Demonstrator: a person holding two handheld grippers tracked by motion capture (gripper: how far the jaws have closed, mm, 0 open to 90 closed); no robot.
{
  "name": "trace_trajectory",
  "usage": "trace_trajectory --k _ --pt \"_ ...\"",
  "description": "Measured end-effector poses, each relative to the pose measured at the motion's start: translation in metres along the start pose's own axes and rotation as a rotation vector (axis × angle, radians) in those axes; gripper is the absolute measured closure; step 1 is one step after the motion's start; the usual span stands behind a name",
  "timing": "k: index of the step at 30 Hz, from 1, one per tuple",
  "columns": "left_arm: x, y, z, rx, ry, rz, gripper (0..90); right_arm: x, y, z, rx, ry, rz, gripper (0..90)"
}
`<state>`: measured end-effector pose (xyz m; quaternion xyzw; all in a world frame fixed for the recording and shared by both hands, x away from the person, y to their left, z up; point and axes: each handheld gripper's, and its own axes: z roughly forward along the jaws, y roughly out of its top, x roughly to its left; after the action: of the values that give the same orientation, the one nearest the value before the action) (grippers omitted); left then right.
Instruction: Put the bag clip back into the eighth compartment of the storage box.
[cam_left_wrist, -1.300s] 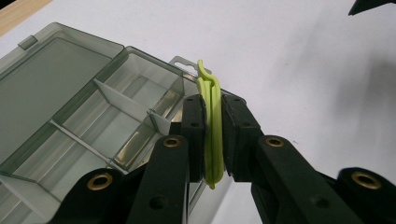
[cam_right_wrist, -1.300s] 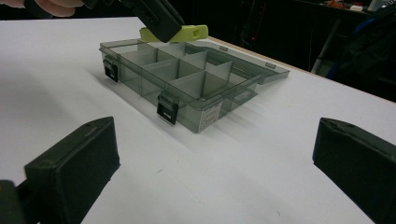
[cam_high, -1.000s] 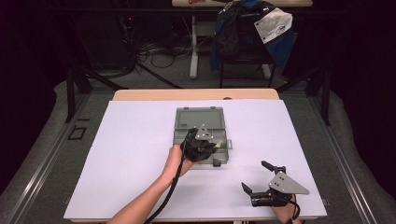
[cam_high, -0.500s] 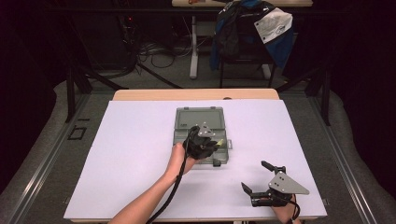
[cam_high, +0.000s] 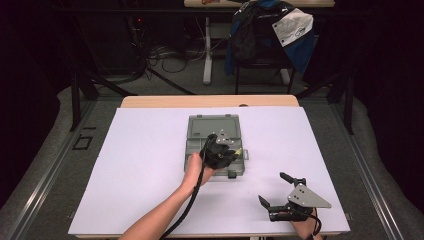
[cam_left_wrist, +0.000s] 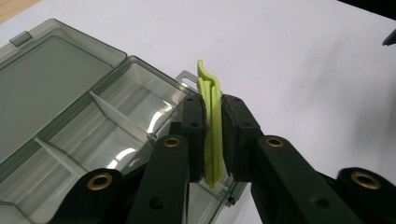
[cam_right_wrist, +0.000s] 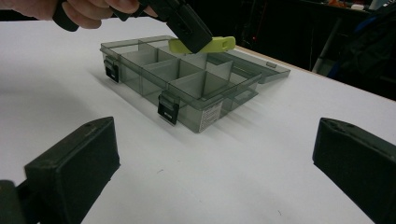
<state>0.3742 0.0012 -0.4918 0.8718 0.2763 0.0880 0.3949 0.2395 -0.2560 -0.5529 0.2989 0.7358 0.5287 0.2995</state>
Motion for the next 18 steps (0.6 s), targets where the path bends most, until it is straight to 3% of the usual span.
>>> trace_trajectory --k 9,18 --pt "0.001 0.0 0.008 -0.005 0.004 -0.055 80.2 0.0 0.0 0.0 -0.001 0.002 0.001 0.0" --pt "0.0 0.0 0.014 -0.004 0.006 -0.076 80.2 0.001 0.0 0.001 -0.002 0.002 -0.003 0.0"
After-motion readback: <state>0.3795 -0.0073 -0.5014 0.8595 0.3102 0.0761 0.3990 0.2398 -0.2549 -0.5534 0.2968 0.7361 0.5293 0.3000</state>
